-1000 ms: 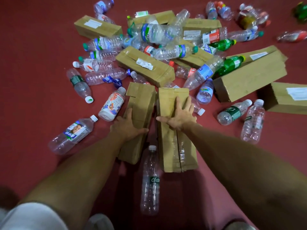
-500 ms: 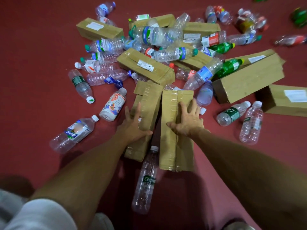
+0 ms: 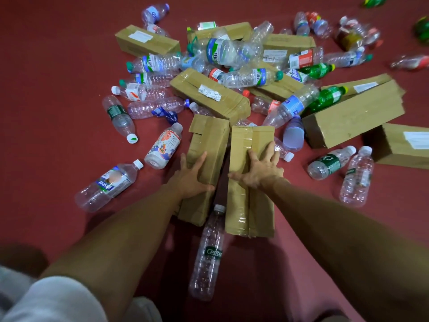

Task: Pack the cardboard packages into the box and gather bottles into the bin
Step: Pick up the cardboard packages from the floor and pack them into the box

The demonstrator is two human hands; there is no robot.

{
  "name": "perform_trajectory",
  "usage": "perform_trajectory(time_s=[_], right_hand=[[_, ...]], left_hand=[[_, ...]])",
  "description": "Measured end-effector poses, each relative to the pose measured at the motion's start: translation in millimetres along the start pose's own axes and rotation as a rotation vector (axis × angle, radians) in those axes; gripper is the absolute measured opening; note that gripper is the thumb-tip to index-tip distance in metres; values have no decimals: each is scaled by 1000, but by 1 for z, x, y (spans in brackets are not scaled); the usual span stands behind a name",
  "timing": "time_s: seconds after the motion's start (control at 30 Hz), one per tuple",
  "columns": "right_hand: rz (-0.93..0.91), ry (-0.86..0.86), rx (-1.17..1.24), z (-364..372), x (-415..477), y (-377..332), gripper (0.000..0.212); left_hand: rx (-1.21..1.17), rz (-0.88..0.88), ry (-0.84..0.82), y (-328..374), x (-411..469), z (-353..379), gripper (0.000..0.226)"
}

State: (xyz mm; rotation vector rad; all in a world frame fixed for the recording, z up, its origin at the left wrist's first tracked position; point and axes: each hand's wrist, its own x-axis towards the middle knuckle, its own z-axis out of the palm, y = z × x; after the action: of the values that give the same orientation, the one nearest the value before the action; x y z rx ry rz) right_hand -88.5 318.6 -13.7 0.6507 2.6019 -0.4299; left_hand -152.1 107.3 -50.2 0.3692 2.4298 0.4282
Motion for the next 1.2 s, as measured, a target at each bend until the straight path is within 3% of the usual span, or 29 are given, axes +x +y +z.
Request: perform_trajectory(time_s=[0.17, 0.33, 0.77, 0.97, 1.2], right_hand=[[64, 32, 12, 9, 0, -7, 121], [99, 49, -28, 16, 1, -14, 124], [-23, 75, -85, 28, -7, 6, 89], [32, 7, -104, 20, -10, 4, 112], [62, 23, -56, 17, -12, 4, 108]], left_hand=[[-16, -27, 121, -11, -1, 0, 108], [-22, -42, 108, -14, 1, 0, 110], [-35, -102, 28, -7, 1, 1, 110], [17, -127, 12, -1, -3, -1, 114], [96, -94, 185, 5, -11, 3, 108]])
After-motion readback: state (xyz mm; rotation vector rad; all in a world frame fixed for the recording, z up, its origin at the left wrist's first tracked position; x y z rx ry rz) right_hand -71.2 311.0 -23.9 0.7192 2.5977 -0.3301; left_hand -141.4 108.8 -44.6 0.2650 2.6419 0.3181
